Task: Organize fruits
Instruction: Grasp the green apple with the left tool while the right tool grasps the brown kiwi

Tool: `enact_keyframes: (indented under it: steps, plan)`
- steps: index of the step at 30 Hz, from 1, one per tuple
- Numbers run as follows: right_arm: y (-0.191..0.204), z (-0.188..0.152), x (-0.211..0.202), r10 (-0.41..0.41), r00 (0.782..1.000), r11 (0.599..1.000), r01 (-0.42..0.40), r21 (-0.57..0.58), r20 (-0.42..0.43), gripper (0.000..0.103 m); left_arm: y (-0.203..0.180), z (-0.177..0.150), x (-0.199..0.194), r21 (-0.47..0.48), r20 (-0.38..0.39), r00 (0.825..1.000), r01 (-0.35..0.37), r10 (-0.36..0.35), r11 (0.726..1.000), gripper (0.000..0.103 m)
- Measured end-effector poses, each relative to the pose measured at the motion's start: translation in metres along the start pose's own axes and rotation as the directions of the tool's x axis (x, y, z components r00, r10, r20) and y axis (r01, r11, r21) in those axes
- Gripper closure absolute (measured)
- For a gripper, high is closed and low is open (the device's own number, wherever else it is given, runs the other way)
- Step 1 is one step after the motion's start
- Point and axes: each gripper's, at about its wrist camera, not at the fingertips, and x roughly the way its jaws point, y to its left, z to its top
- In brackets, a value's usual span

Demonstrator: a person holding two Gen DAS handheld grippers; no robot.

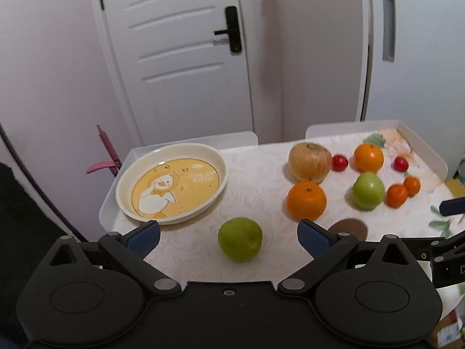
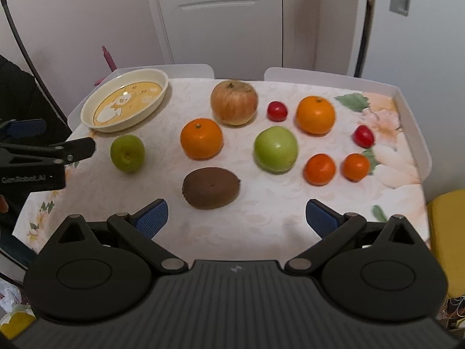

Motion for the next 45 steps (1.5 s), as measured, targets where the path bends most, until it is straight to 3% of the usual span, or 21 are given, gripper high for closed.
enact_keyframes:
  steps: [17, 27, 45]
  plan:
    - [0.026, -0.009, 0.066, -0.063, 0.998, 0.998, 0.063, 0.015, 0.003, 0.000, 0.004, -0.020, 0.090, 0.133, -0.076, 0.991, 0.122, -0.113, 0.984, 0.018]
    - [0.030, -0.011, 0.081, -0.071, 0.997, 0.997, 0.071, 0.008, -0.001, 0.000, 0.004, -0.028, 0.106, 0.118, -0.098, 0.985, 0.151, -0.140, 0.981, 0.043]
    - [0.026, -0.009, 0.089, -0.033, 0.999, 0.999, 0.033, -0.035, 0.006, 0.000, 0.004, -0.041, 0.092, 0.092, -0.080, 0.993, 0.097, -0.090, 0.991, 0.044]
